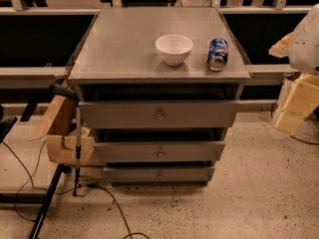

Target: Open bottom drawer

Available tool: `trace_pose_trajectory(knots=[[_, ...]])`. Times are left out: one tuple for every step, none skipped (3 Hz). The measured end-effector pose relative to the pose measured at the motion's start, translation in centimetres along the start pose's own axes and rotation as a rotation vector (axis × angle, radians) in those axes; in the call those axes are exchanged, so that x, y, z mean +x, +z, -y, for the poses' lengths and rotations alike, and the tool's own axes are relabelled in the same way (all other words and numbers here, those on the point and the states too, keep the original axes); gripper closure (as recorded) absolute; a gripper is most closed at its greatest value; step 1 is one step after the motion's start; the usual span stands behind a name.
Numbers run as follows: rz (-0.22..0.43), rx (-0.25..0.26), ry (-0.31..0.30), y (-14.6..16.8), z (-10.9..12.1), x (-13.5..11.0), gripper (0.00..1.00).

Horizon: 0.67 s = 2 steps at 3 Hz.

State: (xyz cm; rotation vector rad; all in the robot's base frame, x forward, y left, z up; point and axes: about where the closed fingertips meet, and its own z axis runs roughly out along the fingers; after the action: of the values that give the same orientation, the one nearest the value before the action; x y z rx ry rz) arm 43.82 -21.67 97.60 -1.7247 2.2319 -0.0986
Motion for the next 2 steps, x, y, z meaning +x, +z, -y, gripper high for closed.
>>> trace_pose_trajectory(knots=[[-0.002, 0.003, -0.008, 1.9, 0.1, 0.3, 0.00], [0.043, -0.031, -0.003, 6.7, -0.6, 1.2, 0.00]])
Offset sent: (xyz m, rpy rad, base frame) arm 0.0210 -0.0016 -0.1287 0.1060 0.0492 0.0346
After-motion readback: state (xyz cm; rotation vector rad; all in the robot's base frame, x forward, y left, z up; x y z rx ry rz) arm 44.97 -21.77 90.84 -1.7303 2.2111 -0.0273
